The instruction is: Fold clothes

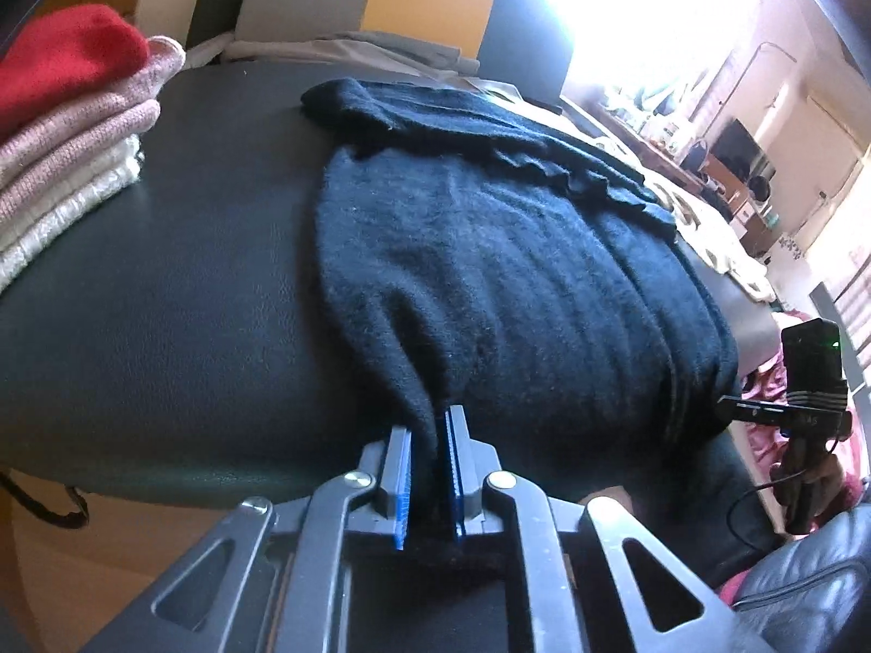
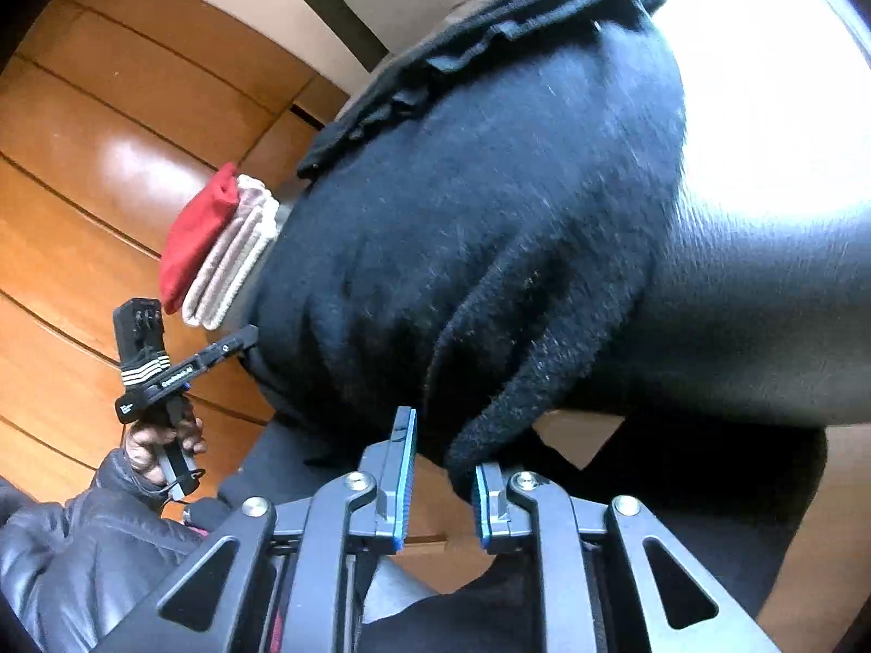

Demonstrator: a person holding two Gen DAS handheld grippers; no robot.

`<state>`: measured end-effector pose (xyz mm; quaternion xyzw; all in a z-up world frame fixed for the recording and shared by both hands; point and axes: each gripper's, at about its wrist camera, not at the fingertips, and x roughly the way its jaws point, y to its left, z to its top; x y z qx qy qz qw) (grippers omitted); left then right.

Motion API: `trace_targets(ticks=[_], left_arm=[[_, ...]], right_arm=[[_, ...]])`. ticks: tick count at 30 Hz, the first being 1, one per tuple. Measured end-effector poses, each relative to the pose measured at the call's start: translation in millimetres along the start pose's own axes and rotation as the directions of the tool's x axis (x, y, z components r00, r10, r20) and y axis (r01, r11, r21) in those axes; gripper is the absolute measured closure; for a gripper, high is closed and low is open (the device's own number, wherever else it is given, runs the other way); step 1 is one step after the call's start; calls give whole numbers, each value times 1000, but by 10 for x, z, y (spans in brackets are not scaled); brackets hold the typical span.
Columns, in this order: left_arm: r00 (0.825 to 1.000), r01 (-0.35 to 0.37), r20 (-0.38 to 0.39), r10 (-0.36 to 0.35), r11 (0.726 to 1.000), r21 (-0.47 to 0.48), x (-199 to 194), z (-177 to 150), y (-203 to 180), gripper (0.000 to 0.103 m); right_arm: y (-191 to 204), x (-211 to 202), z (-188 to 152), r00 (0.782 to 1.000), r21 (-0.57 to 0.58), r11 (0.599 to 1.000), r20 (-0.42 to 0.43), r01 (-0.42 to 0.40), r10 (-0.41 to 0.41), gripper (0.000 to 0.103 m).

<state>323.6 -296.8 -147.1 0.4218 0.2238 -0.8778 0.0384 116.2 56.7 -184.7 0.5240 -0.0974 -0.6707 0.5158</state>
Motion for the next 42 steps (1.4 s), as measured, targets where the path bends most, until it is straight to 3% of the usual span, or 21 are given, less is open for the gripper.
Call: trace_targets(ticks=[5,10,15,19,21,23,27,30,32,37,38,40,42], left_arm=[[982,184,62,-181,981,-56,-120,206,14,95],[916,377,169,-363,925,-54,-342,564,13,95],[846,492,262,-464,869,-52,-356,1108,67,95],[831,505,298,-470,862,-48,-259,1555,126,95],[830,504,312,-463,861,-64,-139,1794,179,95],[843,488,312,-438,867,-102,61,2022,270,95],[929,358,177,-325,910,-208,667,2154,501,95],[970,243,59,-235,931,-274,1131,2239,677,95],[963,269,69,-260,921,-283,1200,2173,738,93],[971,240,68,-230,941,-237,1110,2095,657,93],[972,236,61,-228,943,-234,1091,2085,637,93],[972,235,57,-228,944,-232,1041,2019,614,93],[972,235,63,-226,944,-233,1021,1942,615,94]], right_arm=[[89,-155,154,997,-18,999,69,-45,46,83],[67,-324,407,980,17,992,158,-123,119,83],[172,-417,818,958,-6,985,232,-172,169,83],[194,-410,1287,943,-23,986,286,-168,167,83],[139,-378,1551,938,-14,988,310,-156,153,83],[-1,-335,1805,938,17,991,324,-134,121,83],[-413,-86,2215,957,131,990,290,-45,5,83],[-703,160,2276,976,204,978,207,29,-72,83],[-845,254,2222,981,233,972,180,28,-72,86],[-885,148,2113,971,232,971,240,-51,-6,81],[-860,149,2121,968,229,971,250,-62,2,77],[-767,60,2052,959,208,973,281,-101,40,49],[-633,-3,2014,952,184,975,297,-128,69,36]])
